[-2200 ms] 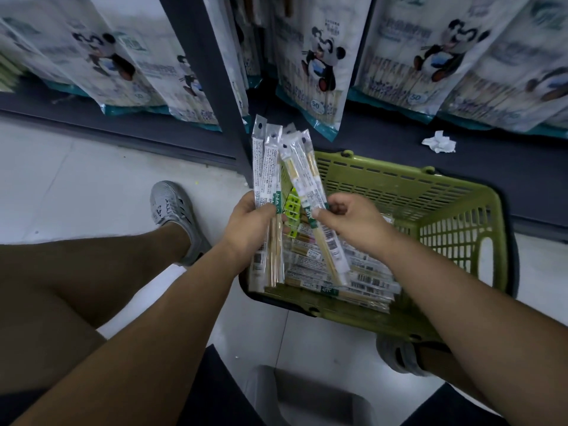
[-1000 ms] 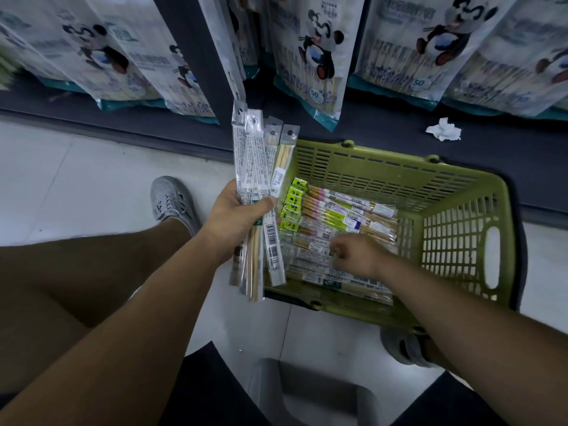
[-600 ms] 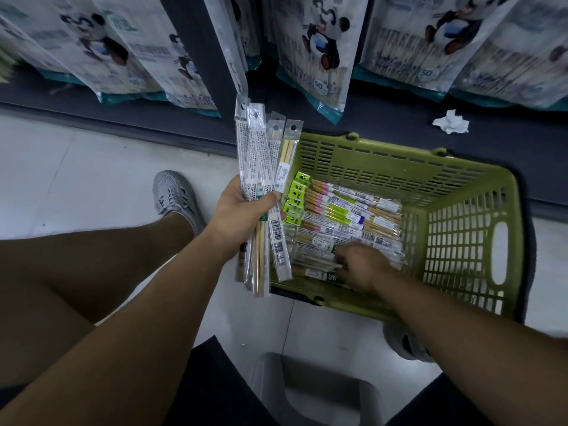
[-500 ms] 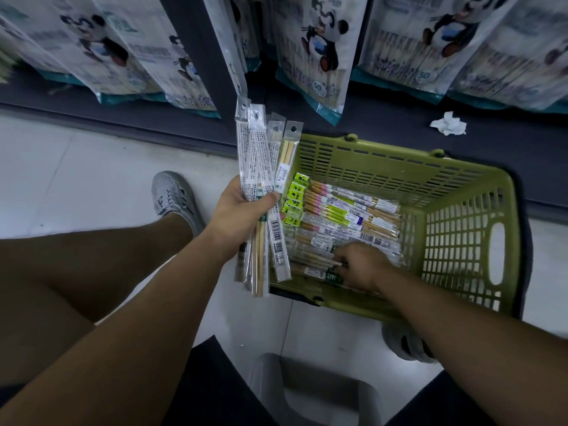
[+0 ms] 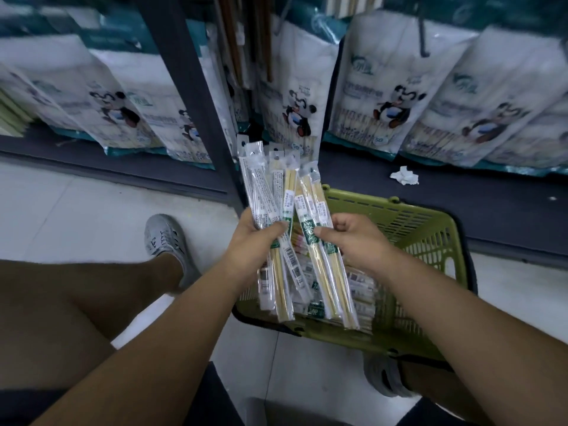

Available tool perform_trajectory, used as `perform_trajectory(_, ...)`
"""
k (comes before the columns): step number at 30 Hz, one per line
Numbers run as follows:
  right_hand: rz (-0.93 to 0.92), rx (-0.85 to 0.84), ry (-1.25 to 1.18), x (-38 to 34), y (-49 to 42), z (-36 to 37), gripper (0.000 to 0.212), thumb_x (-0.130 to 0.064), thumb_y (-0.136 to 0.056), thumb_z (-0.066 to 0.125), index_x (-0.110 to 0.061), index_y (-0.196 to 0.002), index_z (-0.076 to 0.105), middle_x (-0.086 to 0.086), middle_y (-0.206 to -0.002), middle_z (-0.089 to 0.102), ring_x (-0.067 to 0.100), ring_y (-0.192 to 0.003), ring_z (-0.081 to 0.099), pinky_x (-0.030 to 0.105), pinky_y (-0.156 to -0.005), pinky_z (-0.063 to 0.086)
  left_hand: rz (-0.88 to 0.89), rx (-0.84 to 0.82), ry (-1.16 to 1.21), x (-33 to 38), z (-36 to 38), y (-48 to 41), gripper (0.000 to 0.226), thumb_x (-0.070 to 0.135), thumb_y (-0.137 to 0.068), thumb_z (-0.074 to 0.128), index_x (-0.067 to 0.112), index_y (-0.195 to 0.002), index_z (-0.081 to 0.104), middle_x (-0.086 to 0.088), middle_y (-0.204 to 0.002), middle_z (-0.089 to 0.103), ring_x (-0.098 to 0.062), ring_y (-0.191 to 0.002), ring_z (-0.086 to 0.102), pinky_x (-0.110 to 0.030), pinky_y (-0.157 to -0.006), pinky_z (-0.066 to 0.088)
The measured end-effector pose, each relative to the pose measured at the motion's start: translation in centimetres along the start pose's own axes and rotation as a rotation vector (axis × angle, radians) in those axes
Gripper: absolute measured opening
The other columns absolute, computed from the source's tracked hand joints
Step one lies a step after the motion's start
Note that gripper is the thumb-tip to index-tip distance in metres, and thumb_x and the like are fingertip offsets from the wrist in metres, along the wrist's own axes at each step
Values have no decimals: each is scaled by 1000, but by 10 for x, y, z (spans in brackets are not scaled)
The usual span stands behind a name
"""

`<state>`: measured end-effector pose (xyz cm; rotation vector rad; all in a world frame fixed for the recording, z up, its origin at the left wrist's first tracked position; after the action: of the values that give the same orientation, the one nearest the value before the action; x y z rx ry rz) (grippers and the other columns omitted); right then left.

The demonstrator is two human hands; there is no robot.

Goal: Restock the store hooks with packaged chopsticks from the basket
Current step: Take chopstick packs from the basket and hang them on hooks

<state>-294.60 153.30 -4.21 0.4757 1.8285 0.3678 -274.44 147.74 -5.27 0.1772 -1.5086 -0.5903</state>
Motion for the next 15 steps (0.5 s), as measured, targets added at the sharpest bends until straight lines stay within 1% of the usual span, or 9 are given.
perform_trajectory(2,-12,52,-81,-18,9,-6,32,-37,-90,75,-7,-100,71,12,-93,75,19,-80,66,29,-72,48,19,-34,14,15,15,5,57,30,-81,78,35,-133,55,13,-121,73,-11,-113,70,-39,-98,54)
perform_trajectory(4,-30,116,-138,-34,17,-12,35,-34,-89,77,-1,-101,69,18,-89,71,19,-76,59,30,-67,46,54,-78,17,32,29,10,78,44,-74,81,33,-144,47,12,-138,64,-10,-127,60,-43,-111,45)
perform_trajectory(5,-56,146,-151,-43,21,-16,33,-32,-89,78,-1,-96,69,15,-82,69,17,-74,56,32,-65,46,73,-98,12,40,36,12,88,50,-73,81,35,-149,41,12,-147,57,-8,-133,54,-40,-114,41)
perform_trajectory(7,-151,201,-138,-64,34,-26,26,-30,-87,80,-10,-78,65,-2,-65,59,7,-65,52,24,-61,45,142,-130,0,60,46,17,95,54,-77,80,37,-155,28,23,-147,48,9,-126,47,-23,-107,36)
perform_trajectory(9,-267,236,-82,-87,48,-33,34,-29,-88,79,-14,-66,57,-8,-59,44,7,-58,42,19,-53,36,196,-148,-27,80,52,22,98,55,-81,79,35,-158,22,29,-142,41,9,-124,44,-17,-96,34)
perform_trajectory(10,-310,241,-45,-98,55,-37,36,-29,-89,78,-10,-67,56,-5,-61,42,8,-58,38,22,-53,33,214,-151,-37,92,53,25,100,57,-80,79,32,-159,23,28,-143,38,4,-129,40,-17,-98,35)
perform_trajectory(12,-379,215,6,-118,68,-43,30,-32,-91,75,-8,-76,66,3,-65,47,10,-61,40,26,-56,33,238,-171,-30,115,54,32,98,60,-73,82,26,-154,38,16,-148,51,-7,-135,48,-28,-110,41)
perform_trajectory(14,-425,207,62,-134,78,-51,26,-34,-94,71,-12,-80,71,5,-65,54,7,-60,44,23,-56,36,255,-205,-36,135,55,39,84,57,-72,82,28,-144,51,11,-138,64,-9,-129,59,-38,-112,45)
perform_trajectory(15,-443,215,77,-141,83,-55,29,-34,-95,70,-11,-78,70,2,-62,51,5,-58,42,19,-54,34,256,-218,-47,142,56,42,77,55,-74,83,31,-140,53,13,-135,66,-5,-126,60,-34,-109,46)
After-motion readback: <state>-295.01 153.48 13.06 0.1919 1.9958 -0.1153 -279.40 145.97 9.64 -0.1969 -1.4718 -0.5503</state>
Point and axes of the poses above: each hand's wrist, its own y-axis away from the middle knuckle, its own z-axis out of the palm, x = y × z, the point moved 2 cm from there along -y, towards the middle knuckle
